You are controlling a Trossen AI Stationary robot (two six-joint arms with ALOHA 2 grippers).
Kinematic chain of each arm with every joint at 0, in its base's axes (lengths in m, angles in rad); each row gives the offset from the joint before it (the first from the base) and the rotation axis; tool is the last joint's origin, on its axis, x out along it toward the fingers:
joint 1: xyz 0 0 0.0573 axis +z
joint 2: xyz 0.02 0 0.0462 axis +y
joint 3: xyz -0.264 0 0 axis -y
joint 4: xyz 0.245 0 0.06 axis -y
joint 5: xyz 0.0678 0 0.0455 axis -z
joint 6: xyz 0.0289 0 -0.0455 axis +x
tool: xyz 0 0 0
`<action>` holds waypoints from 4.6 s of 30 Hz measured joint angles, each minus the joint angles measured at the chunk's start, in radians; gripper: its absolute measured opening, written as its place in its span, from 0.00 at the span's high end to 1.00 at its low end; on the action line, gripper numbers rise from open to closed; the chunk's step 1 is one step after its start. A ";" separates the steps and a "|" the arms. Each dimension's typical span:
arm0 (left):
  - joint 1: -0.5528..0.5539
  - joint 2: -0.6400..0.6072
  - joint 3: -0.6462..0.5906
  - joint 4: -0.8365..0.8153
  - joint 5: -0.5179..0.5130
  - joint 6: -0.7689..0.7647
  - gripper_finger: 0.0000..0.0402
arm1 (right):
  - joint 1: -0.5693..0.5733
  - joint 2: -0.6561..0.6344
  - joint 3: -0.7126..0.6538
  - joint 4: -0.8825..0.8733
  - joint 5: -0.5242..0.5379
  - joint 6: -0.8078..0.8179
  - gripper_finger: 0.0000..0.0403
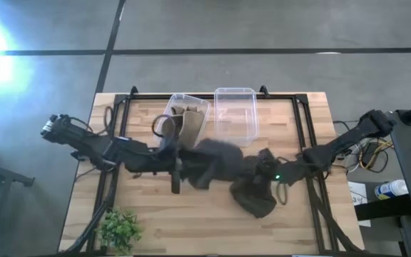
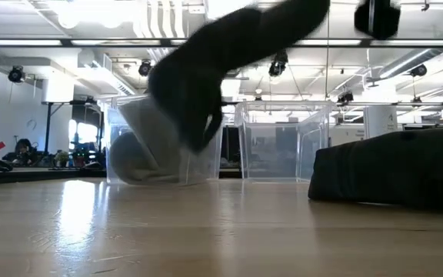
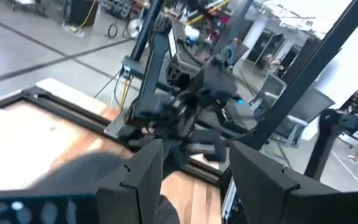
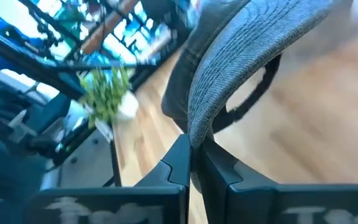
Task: Pick & Place hat
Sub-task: Put the left black cap into the right transparent bin, then put the black cap into the right transparent bin
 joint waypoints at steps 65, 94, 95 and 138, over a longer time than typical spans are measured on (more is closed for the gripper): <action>0.164 0.022 -0.252 -0.220 0.142 -0.296 0.55 | -0.084 0.084 0.116 -0.854 -0.525 0.205 0.56; -0.011 0.026 -0.481 -0.145 0.234 -0.610 0.55 | -0.066 0.635 0.006 0.806 -0.295 0.238 0.56; -0.016 0.026 -0.500 -0.083 0.210 -0.611 0.55 | -0.067 0.618 0.006 0.761 -0.288 0.233 0.56; -0.025 0.495 -0.526 0.277 0.328 -0.733 0.55 | -0.276 0.669 -0.105 0.730 -0.561 0.144 0.57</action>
